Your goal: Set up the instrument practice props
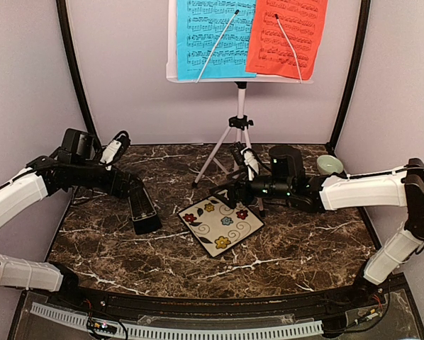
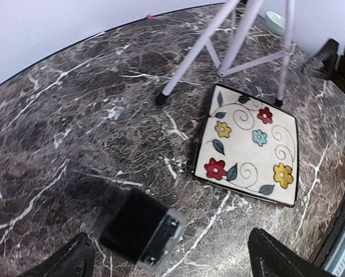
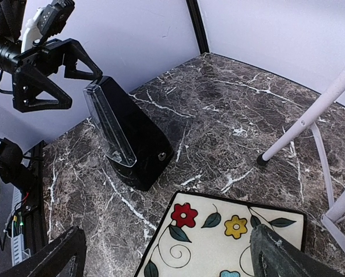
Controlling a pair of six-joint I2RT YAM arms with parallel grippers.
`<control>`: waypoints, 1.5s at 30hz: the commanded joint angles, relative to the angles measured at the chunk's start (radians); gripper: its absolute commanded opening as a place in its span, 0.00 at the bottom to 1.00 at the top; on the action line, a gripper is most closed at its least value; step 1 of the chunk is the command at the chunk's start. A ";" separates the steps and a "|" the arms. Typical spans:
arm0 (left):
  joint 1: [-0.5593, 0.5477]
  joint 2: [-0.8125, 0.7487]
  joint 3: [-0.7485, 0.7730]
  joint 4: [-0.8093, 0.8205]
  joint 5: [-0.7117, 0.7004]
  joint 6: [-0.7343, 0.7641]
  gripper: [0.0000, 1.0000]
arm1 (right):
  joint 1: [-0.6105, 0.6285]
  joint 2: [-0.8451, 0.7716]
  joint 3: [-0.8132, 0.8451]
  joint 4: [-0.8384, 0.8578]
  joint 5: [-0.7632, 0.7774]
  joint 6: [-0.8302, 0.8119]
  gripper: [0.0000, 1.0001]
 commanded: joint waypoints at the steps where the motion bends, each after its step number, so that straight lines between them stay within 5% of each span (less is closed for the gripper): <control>1: 0.005 0.008 -0.047 0.097 0.122 0.242 0.94 | 0.003 -0.007 -0.005 0.036 -0.032 -0.011 1.00; 8: 0.010 0.052 -0.076 0.104 0.110 0.419 0.91 | 0.003 -0.007 0.002 0.033 -0.049 -0.011 1.00; 17: 0.058 0.164 -0.076 0.115 0.226 0.444 0.81 | 0.003 -0.010 -0.006 0.033 -0.056 -0.012 1.00; 27: 0.057 0.184 -0.065 0.102 0.370 0.377 0.46 | 0.004 -0.007 0.001 0.029 -0.054 -0.020 1.00; 30: 0.050 0.131 -0.104 0.126 0.407 0.330 0.43 | 0.003 -0.005 0.005 0.025 -0.056 -0.020 1.00; 45: -0.384 0.088 -0.109 0.241 0.185 0.188 0.41 | 0.003 0.004 0.021 0.019 -0.084 -0.015 1.00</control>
